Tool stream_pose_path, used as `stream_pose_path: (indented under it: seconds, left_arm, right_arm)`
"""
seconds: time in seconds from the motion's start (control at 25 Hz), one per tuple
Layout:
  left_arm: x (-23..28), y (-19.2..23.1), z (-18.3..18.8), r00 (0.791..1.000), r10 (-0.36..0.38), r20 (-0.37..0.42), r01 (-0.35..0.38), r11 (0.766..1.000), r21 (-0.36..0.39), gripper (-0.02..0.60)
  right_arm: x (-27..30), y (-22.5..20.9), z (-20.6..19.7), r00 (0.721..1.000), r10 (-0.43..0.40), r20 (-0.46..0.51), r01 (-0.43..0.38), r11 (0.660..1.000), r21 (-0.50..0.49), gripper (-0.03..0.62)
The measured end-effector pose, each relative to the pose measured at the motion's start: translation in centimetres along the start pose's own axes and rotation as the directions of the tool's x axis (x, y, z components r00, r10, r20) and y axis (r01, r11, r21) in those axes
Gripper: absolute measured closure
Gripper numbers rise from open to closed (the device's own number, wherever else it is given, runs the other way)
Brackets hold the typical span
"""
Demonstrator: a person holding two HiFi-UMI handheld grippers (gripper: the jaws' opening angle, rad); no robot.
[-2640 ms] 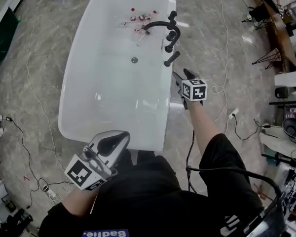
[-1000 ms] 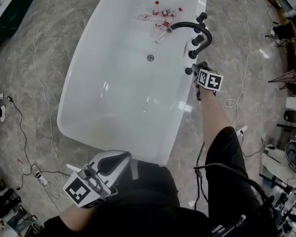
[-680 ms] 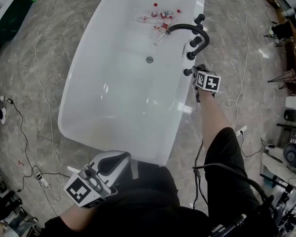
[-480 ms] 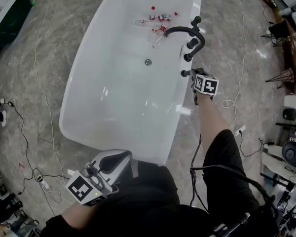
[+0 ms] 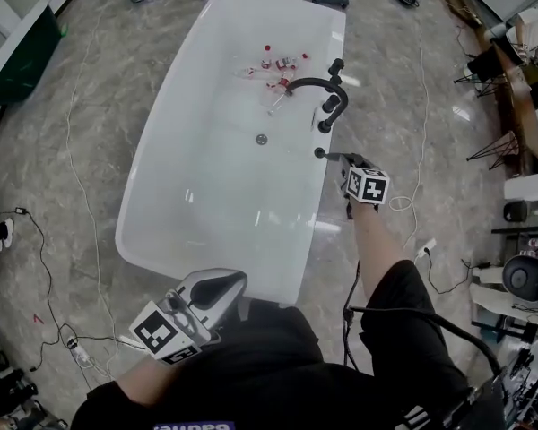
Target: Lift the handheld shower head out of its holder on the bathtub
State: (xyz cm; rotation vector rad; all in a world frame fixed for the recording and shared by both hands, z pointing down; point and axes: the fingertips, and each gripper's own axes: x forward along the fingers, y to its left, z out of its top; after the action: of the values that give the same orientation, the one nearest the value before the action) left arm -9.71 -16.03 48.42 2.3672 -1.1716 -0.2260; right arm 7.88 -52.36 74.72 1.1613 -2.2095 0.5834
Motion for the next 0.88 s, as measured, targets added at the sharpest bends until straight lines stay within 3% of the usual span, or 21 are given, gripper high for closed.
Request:
stream_pose_path:
  seconds: [0.36, 0.68, 0.88]
  left_arm:
    - [-1.0, -4.0, 2.1, 0.998, -0.056, 0.028, 0.055, 0.998, 0.041, 0.588]
    - [-1.4, -6.7, 3.3, 0.996, -0.081, 0.040, 0.078, 0.994, 0.073, 0.588]
    - [-1.2, -7.7, 3.7, 0.994, -0.103, 0.042, 0.100, 0.992, 0.073, 0.588]
  right_arm:
    - [-8.2, 3.2, 1.0, 0.998, 0.028, 0.049, -0.024, 0.996, -0.088, 0.462]
    - [-14.9, 7.2, 0.8, 0.992, 0.082, 0.094, -0.070, 0.991, -0.117, 0.462]
    - [-18.5, 8.3, 0.1, 0.989, 0.081, 0.122, -0.072, 0.994, -0.083, 0.462]
